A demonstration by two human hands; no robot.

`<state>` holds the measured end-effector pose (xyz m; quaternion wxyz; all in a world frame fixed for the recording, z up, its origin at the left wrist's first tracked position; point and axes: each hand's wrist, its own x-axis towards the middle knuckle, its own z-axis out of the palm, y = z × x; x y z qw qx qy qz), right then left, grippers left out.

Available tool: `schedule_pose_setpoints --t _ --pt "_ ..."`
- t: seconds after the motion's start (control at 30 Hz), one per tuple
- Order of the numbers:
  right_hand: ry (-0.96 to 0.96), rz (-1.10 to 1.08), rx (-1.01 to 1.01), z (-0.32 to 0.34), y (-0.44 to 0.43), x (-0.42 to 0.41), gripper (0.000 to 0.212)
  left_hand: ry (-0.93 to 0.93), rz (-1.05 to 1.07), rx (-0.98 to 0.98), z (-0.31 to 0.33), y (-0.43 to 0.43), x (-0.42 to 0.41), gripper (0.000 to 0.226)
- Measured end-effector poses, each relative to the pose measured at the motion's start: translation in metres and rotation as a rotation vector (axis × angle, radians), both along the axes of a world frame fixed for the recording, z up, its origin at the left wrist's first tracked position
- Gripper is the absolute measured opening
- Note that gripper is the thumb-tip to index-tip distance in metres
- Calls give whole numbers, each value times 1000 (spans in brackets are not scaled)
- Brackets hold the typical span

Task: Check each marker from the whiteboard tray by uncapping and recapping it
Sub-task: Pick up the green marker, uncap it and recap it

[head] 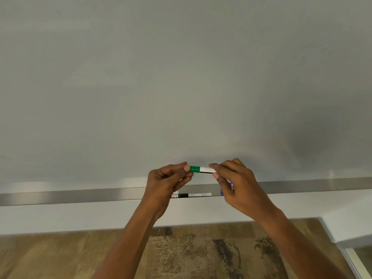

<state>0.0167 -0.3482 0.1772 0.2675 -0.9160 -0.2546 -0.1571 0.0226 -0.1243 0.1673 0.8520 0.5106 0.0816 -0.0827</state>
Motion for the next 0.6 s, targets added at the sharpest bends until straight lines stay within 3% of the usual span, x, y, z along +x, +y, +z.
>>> schedule_pose_setpoints --t 0.33,0.6 --pt "-15 -33 63 1 9 18 27 -59 -19 41 -1 0 23 23" --pt "98 -38 97 -36 -3 41 29 -23 44 112 -33 7 40 31"
